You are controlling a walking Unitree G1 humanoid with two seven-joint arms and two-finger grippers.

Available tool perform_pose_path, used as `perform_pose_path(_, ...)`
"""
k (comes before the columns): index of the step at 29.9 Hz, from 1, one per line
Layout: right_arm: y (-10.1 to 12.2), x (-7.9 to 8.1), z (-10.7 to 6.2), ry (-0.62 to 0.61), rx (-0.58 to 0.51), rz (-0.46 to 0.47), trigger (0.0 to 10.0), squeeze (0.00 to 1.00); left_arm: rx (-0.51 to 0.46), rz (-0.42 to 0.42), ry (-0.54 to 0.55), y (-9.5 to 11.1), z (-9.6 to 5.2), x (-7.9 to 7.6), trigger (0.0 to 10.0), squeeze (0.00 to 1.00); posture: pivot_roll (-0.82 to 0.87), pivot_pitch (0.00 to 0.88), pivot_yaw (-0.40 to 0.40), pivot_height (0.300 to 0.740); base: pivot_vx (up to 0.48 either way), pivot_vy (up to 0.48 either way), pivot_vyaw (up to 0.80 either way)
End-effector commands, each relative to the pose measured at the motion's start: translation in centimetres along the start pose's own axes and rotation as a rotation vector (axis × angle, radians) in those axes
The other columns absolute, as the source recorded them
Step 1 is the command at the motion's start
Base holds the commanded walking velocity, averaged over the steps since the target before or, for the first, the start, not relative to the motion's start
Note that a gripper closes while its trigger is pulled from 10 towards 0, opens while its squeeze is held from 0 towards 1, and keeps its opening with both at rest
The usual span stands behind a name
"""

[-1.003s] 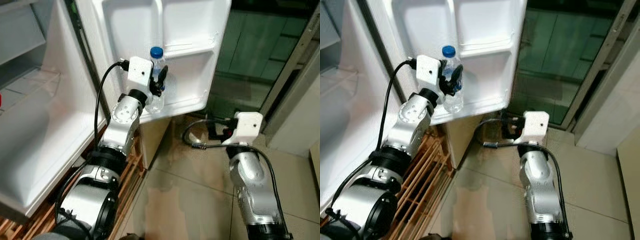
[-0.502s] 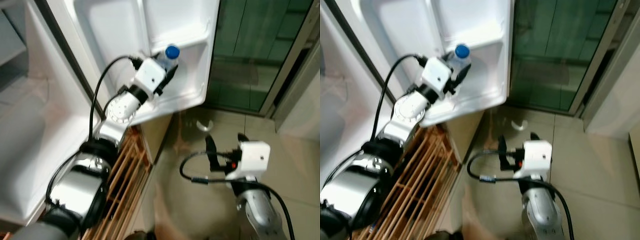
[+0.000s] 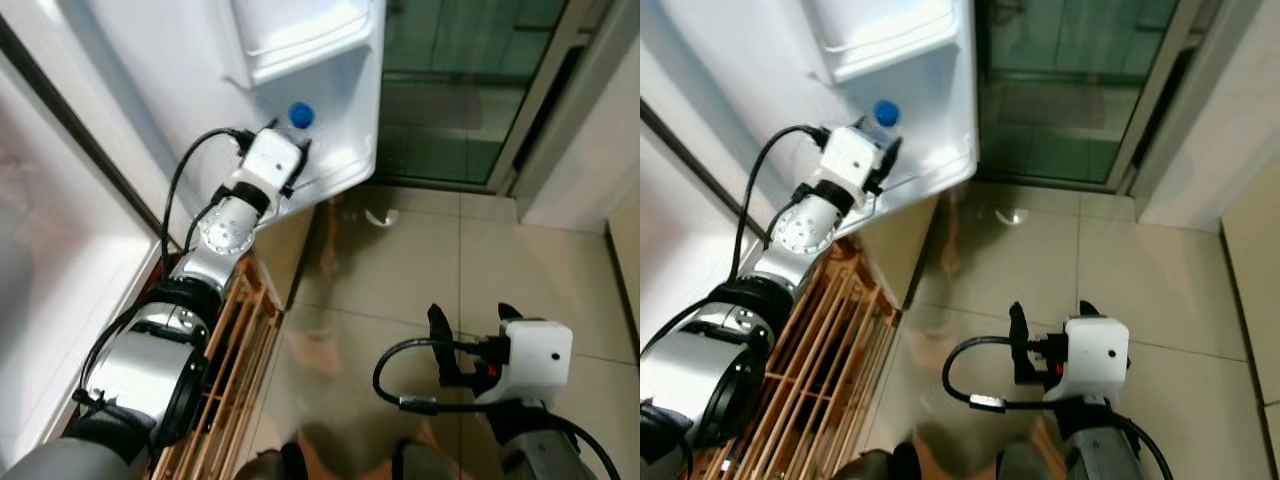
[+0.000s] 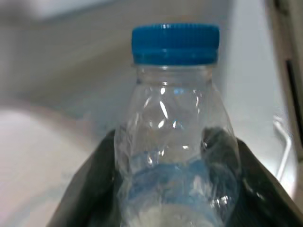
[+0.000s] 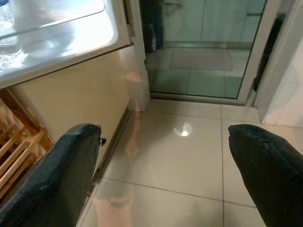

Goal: Restocking fridge

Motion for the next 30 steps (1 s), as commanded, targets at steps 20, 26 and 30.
perform_pose_path(20,0.1,0.4,3.1,0.014,-0.029,0.014,10.0,0.00,0.477,-0.502,0.662,-9.0,-6.6,8.5,10.0,1.00,-0.21,0.120,0.167,0.740,0.000,0.000,0.00)
perform_pose_path(26,0.5,0.0,5.2,0.014,-0.065,0.010,10.0,0.00,0.432,-0.536,0.638,-7.6,-5.1,8.3,10.0,1.00,-0.19,0.039,0.165,0.740,0.000,0.000,0.00)
perform_pose_path(30,0.7,-0.2,6.1,0.012,-0.086,0.007,10.0,0.00,0.366,-0.452,0.551,-5.8,-3.4,8.0,10.0,1.00,-0.18,0.016,0.164,0.740,0.000,0.000,0.00)
Point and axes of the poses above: a point about 5 cm out from each wrist's last joint towards the gripper, its own z axis pointing out of the wrist towards the gripper, its own y axis along the axis of the wrist's last joint, x = y × z, the point moved 3 cm from there along z, pointing out of the wrist towards the gripper, and after that the axes turned 13 degrees about -z, right-handed, at the moved point
